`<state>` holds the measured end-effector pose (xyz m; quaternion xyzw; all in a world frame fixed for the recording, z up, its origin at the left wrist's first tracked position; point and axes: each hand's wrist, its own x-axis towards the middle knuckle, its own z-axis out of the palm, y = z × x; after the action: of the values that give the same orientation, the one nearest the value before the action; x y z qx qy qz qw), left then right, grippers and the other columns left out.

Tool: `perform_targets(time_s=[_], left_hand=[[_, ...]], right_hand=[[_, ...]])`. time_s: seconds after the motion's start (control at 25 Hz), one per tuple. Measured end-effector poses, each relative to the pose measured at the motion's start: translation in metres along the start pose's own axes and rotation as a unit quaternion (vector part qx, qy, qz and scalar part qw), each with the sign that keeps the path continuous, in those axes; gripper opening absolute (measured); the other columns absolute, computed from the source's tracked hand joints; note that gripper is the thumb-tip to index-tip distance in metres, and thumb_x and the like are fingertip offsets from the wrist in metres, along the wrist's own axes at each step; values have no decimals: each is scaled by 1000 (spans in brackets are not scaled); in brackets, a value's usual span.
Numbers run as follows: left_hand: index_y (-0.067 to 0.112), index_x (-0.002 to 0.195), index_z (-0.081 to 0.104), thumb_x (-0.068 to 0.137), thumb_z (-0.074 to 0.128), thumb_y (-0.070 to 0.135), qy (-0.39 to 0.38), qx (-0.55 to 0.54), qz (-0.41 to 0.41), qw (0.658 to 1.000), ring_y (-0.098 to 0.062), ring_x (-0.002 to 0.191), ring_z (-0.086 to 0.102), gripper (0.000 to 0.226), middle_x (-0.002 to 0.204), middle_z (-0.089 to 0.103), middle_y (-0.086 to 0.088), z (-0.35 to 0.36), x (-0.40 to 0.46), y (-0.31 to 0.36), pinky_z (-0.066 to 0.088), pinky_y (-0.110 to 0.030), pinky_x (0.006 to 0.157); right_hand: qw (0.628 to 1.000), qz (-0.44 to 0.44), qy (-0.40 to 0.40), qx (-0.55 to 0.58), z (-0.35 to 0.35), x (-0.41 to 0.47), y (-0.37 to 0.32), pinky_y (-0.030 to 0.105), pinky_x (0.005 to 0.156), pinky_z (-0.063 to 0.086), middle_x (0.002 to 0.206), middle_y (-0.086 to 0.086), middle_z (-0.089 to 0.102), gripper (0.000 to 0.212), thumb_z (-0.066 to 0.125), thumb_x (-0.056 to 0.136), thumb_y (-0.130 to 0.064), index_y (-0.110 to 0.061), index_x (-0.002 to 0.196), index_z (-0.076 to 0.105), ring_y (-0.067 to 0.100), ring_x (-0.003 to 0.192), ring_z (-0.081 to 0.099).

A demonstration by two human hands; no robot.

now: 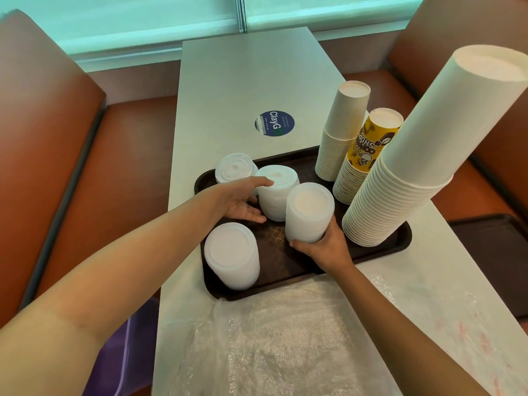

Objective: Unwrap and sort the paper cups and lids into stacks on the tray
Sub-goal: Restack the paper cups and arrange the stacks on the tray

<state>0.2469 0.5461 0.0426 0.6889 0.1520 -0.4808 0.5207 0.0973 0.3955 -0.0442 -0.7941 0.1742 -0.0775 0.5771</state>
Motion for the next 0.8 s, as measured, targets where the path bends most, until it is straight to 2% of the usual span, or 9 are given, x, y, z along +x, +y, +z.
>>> perform_targets(time_s=[0.12, 0.2, 0.28, 0.36, 0.44, 0.52, 0.64, 0.72, 0.8], left_hand=[[6, 149, 19, 86, 62, 44, 17, 18, -23, 999, -38, 128, 43, 85, 148, 29, -19, -5, -12, 0, 52, -43, 82], [3, 142, 32, 86, 59, 50, 54, 96, -18, 994, -35, 121, 50, 78, 139, 41, -19, -7, -27, 1, 50, -39, 82], [7, 131, 46, 86, 58, 52, 121, 225, 27, 966, -28, 105, 57, 65, 124, 52, -12, -10, -40, 5, 48, -35, 79], [12, 126, 51, 89, 57, 47, 162, 317, 105, 929, -21, 98, 56, 52, 118, 54, -5, -10, -55, 13, 46, -32, 77], [19, 119, 54, 91, 57, 40, 142, 347, 196, 906, -16, 97, 56, 36, 119, 55, -1, -6, -69, 21, 47, -30, 75], [26, 115, 55, 91, 57, 38, 82, 360, 251, 895, -9, 94, 55, 27, 117, 56, 4, 3, -81, 21, 48, -26, 77], [33, 126, 50, 90, 58, 40, 14, 410, 247, 878, -9, 99, 53, 37, 117, 50, 8, 14, -85, 14, 49, -27, 84], [32, 133, 44, 89, 60, 41, 1, 434, 231, 871, -14, 106, 50, 48, 120, 47, 7, 16, -80, 8, 50, -30, 88], [27, 137, 42, 89, 61, 39, 2, 437, 224, 871, -15, 106, 49, 53, 119, 47, 6, 15, -76, 3, 49, -29, 85]], right_hand=[[1000, 0, -4, -1, -1, 1, 0, 26, 93, 40, 121, -8, 49, 94, 91, 54, -16, -24, 132, 38, 9, 113, 45], [1000, 0, -8, 2, -2, 0, -1, 26, 92, 42, 121, -7, 50, 93, 91, 54, -15, -23, 130, 39, 9, 112, 47], [1000, 1, -15, -1, -2, -1, -1, 28, 94, 42, 121, -6, 51, 93, 91, 53, -14, -25, 130, 40, 10, 112, 47], [1000, -4, -25, -9, -2, -3, -1, 29, 94, 42, 123, -4, 51, 93, 91, 51, -14, -28, 127, 40, 12, 114, 48], [999, -10, -35, -19, -2, -5, -1, 31, 95, 43, 125, -1, 52, 92, 91, 51, -13, -26, 127, 42, 13, 115, 49], [999, -10, -42, -28, 0, -7, -5, 32, 96, 44, 127, 1, 52, 92, 90, 52, -12, -22, 130, 42, 13, 115, 48], [998, -10, -51, -33, 6, -12, -9, 32, 97, 43, 130, -1, 51, 94, 89, 56, -14, -21, 134, 39, 12, 117, 46], [998, -1, -41, -40, 14, -15, -11, 36, 100, 43, 132, -1, 48, 96, 89, 57, -18, -21, 136, 36, 15, 120, 44], [998, 12, -24, -52, 22, -17, -12, 44, 102, 44, 134, 0, 45, 99, 89, 55, -26, -21, 137, 33, 20, 124, 42]])
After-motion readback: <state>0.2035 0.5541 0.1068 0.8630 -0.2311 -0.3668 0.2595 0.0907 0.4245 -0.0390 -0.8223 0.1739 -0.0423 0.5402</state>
